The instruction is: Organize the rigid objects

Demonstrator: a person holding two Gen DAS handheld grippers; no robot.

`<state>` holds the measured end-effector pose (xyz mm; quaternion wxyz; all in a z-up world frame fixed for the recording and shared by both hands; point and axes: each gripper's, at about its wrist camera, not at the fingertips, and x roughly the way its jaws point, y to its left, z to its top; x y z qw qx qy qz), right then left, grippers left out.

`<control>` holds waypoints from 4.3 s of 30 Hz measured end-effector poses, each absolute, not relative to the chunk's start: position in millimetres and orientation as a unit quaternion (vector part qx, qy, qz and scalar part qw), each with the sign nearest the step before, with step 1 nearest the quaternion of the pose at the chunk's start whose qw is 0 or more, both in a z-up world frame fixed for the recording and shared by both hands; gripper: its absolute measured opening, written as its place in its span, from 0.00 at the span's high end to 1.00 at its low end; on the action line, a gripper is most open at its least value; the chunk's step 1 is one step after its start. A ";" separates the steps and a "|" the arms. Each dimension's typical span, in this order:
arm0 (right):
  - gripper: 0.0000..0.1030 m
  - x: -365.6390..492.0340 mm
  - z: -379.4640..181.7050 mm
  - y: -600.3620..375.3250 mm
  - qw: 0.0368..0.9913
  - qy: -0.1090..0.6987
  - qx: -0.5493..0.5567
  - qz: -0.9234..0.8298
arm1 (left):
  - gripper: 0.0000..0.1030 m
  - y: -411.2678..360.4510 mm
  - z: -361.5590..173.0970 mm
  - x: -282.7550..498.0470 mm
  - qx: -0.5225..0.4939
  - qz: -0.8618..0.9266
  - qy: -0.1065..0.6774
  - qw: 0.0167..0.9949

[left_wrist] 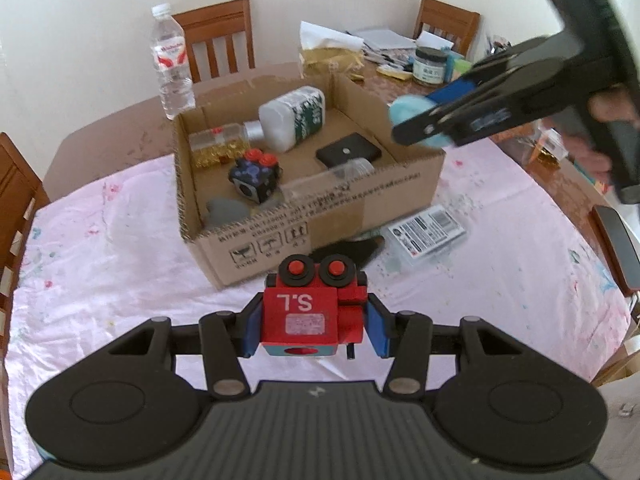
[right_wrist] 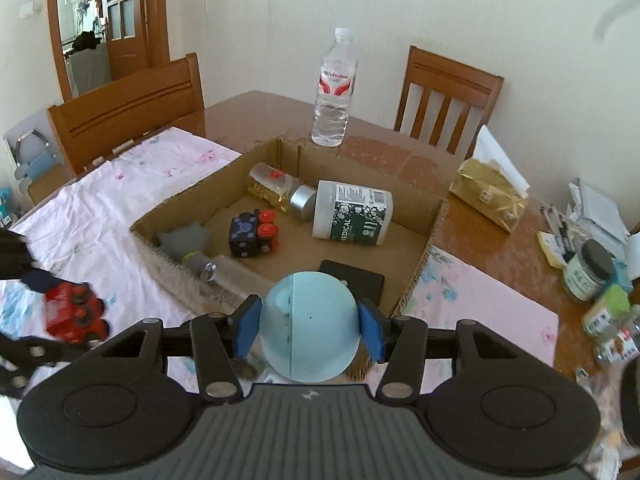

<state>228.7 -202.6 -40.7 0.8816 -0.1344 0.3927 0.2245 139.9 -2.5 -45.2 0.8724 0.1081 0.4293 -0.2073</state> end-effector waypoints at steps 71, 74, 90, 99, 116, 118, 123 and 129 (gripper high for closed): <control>0.00 178.8 -110.0 -231.8 0.870 0.484 -0.027 0.095 | 0.01 -32.9 -18.8 241.2 0.095 -0.163 0.370 0.910; 0.00 179.8 -119.4 -227.6 0.867 0.491 -0.029 0.083 | 0.01 -22.8 -24.1 221.6 0.090 -0.149 0.379 0.909; 0.00 196.4 -151.2 -208.7 0.866 0.495 -0.039 0.056 | 0.01 -13.5 -82.5 177.8 0.056 -0.108 0.433 0.893; 0.00 191.4 -151.6 -233.5 0.872 0.482 -0.047 0.070 | 0.01 -40.5 -112.3 184.3 0.051 -0.110 0.460 0.880; 0.00 180.8 -153.7 -251.2 0.885 0.434 -0.079 0.149 | 0.01 -75.0 -140.0 204.7 -0.022 -0.068 0.478 0.875; 0.00 180.4 -153.7 -250.7 0.886 0.432 -0.079 0.149 | 0.01 -80.1 -141.7 209.3 -0.013 -0.056 0.476 0.878; 0.00 180.0 -154.3 -251.3 0.887 0.429 -0.080 0.152 | 0.00 -91.4 -145.2 211.9 0.022 -0.038 0.471 0.881; 0.00 179.7 -154.2 -251.5 0.887 0.429 -0.080 0.152 | 0.00 -69.0 -143.5 204.9 0.019 -0.034 0.473 0.880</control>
